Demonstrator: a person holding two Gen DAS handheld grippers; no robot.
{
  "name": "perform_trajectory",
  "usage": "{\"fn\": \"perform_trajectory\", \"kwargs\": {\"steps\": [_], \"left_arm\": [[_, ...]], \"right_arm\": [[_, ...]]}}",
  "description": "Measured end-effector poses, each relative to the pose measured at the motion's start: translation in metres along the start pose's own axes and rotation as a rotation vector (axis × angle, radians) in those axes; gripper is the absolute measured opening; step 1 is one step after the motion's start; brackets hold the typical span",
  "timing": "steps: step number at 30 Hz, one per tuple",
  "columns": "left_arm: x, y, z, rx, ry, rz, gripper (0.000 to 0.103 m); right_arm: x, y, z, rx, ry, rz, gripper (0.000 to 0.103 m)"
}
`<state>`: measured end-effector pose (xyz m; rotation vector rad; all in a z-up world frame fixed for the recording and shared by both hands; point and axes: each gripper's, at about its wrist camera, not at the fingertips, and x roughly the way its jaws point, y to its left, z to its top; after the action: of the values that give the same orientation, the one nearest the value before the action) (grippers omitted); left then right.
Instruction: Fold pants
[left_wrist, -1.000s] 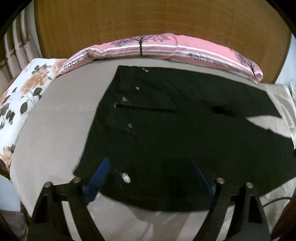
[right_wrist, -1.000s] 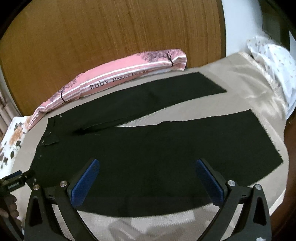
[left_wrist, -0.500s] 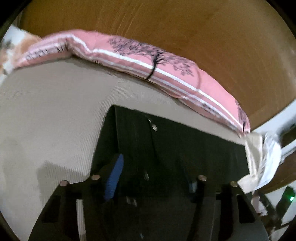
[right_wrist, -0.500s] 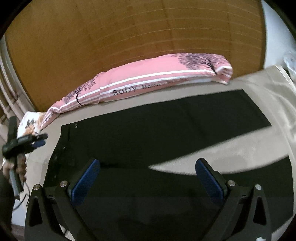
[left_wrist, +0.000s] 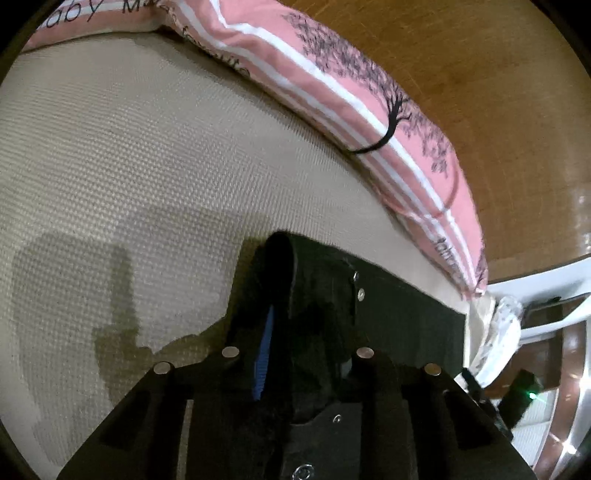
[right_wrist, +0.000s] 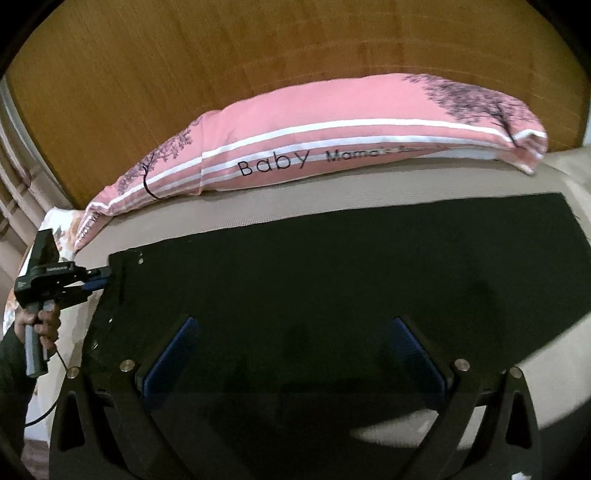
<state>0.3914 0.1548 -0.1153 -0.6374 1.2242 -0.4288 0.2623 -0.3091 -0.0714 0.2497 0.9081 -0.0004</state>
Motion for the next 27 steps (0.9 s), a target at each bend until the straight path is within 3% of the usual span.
{"fn": "perform_trajectory", "kwargs": {"steps": [13, 16, 17, 19, 20, 24, 27], "left_arm": [[0.018, -0.006, 0.030, 0.057, 0.016, -0.075, 0.027], [0.023, -0.003, 0.033, 0.024, 0.008, -0.095, 0.027], [0.022, -0.002, 0.032, 0.002, -0.011, -0.098, 0.027], [0.020, -0.003, 0.026, -0.005, -0.053, -0.062, 0.009], [0.017, -0.006, 0.022, 0.011, -0.085, -0.040, 0.006], [-0.012, -0.019, 0.002, 0.032, -0.221, -0.123, 0.006], [-0.032, -0.034, -0.008, 0.082, -0.272, -0.173, 0.006]], "right_arm": [[0.035, 0.026, 0.022, -0.082, 0.015, 0.069, 0.103], [0.043, 0.027, 0.032, -0.122, 0.037, 0.108, 0.103], [0.047, 0.028, 0.037, -0.145, 0.050, 0.132, 0.103], [0.057, 0.029, 0.049, -0.196, 0.086, 0.176, 0.103], [0.063, 0.030, 0.055, -0.227, 0.104, 0.178, 0.103], [0.086, 0.036, 0.084, -0.407, 0.195, 0.204, 0.103], [0.098, 0.038, 0.103, -0.529, 0.263, 0.264, 0.102]]}}
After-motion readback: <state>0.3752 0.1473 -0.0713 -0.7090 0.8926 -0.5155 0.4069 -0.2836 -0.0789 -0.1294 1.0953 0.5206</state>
